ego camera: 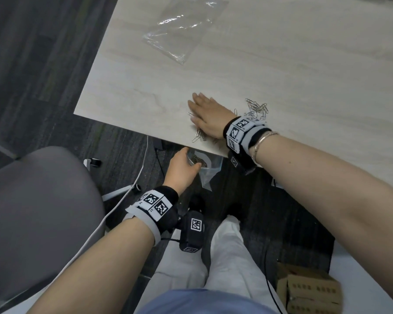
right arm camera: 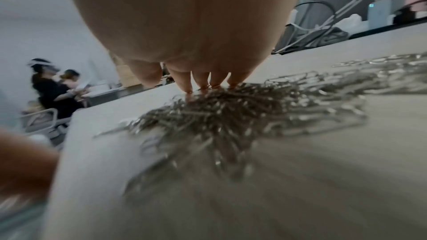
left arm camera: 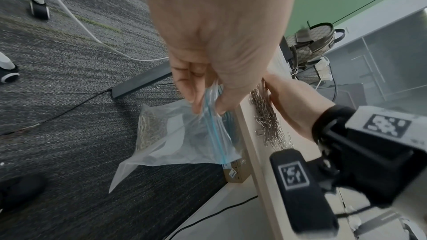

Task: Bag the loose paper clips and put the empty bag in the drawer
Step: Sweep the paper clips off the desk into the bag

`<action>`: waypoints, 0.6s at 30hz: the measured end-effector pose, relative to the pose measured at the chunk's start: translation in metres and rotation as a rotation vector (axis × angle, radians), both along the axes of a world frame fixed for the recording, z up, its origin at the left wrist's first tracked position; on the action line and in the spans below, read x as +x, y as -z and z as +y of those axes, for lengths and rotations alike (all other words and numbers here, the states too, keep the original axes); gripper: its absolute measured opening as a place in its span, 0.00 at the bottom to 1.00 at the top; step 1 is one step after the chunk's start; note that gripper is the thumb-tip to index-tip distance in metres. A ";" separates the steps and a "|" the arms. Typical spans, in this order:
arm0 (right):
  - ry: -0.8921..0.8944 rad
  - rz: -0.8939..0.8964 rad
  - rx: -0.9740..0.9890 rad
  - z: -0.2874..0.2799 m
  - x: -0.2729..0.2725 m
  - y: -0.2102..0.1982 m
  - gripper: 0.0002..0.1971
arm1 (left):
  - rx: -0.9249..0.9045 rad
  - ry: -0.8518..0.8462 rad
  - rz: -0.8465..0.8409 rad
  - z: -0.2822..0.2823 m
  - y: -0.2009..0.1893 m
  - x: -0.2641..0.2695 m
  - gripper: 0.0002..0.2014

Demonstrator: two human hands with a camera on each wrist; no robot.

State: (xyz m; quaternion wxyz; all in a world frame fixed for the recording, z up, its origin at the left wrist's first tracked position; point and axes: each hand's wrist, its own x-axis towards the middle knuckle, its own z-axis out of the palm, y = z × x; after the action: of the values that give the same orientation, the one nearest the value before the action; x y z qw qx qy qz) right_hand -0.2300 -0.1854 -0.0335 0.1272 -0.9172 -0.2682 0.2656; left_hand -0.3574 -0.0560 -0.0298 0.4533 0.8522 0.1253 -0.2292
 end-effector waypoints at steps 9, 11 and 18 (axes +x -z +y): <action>-0.164 -0.125 0.018 -0.015 -0.053 -0.001 0.27 | -0.004 -0.008 -0.023 0.002 0.000 -0.002 0.17; -0.080 -0.166 0.062 -0.015 -0.051 -0.002 0.28 | -0.001 -0.010 -0.026 0.003 0.001 -0.002 0.18; -0.109 -0.196 -0.115 -0.005 -0.055 0.001 0.27 | 0.020 -0.017 -0.041 0.003 -0.003 -0.002 0.20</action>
State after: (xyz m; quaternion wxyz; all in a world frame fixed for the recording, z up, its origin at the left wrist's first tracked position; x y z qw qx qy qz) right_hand -0.2854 -0.1900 -0.0349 0.0332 -0.9287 -0.3130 0.1962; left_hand -0.3595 -0.0532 -0.0267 0.4493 0.8600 0.1257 -0.2066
